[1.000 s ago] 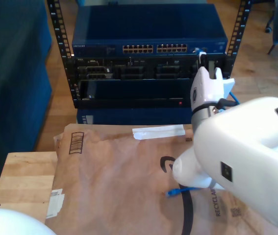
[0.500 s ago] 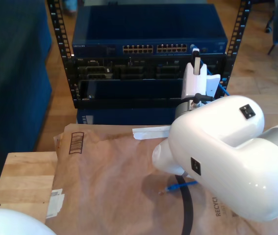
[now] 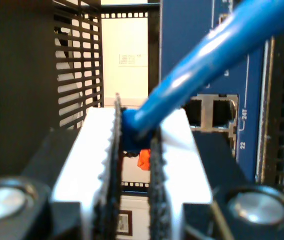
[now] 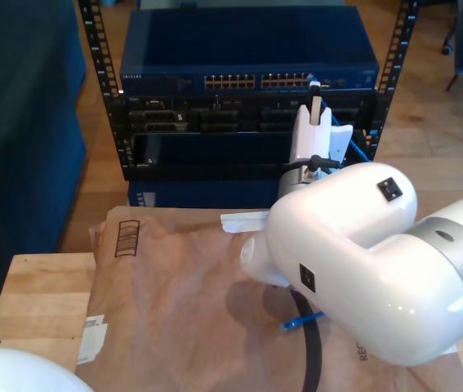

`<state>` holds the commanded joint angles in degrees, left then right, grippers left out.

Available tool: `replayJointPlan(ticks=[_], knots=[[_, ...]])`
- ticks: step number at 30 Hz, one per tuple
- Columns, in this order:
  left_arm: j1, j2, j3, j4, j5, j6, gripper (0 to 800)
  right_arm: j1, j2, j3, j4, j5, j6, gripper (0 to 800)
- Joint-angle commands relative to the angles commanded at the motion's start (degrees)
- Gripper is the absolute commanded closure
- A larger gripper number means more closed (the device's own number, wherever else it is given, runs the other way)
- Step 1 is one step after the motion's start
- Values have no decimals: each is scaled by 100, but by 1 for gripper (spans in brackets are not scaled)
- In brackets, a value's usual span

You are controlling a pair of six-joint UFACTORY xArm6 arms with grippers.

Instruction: Grab the cable and plug it in

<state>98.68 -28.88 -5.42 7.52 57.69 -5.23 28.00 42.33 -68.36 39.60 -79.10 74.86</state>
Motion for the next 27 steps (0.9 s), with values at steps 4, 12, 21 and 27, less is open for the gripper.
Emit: replayJointPlan(ticks=[4, 12, 21, 27], knots=[[0, 0, 0, 0, 0, 0, 0, 0, 132, -176, 35, 0, 0, 800], [0, 0, 0, 0, 0, 0, 0, 0, 237, -360, 255, 0, -9, 800], [0, 0, 0, 0, 0, 0, 0, -18, 237, -369, 246, 114, 0, 800], [9, 0, 0, 0, 0, 0, 0, -18, 255, -466, 246, 202, 9, 800]])
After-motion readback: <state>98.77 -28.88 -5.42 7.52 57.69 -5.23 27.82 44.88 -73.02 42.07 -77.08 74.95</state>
